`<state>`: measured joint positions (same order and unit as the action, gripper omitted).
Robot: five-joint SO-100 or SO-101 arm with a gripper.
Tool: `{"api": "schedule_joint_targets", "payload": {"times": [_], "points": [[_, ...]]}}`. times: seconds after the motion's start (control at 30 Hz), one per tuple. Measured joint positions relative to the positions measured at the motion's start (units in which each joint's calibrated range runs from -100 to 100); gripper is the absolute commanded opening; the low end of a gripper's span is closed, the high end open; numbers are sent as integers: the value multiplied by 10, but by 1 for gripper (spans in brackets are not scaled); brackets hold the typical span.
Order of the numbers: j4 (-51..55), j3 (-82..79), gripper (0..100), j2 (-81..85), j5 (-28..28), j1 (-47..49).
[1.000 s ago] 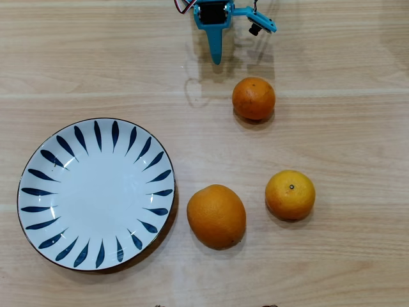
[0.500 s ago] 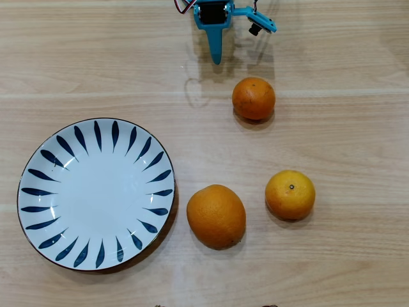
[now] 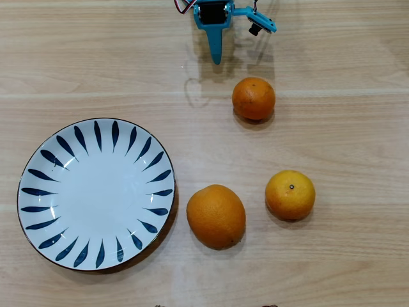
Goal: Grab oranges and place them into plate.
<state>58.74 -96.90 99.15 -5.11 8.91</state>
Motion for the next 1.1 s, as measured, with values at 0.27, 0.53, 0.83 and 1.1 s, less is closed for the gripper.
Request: {"api": "schedule_joint_targets", "payload": {"times": [0.27, 0.53, 0.83, 1.1], "points": [[0, 0, 2, 0, 0, 0], [0, 0, 2, -1, 0, 0], [1, 206, 2, -201, 0, 2], [1, 398, 2, -384, 0, 41]]}}
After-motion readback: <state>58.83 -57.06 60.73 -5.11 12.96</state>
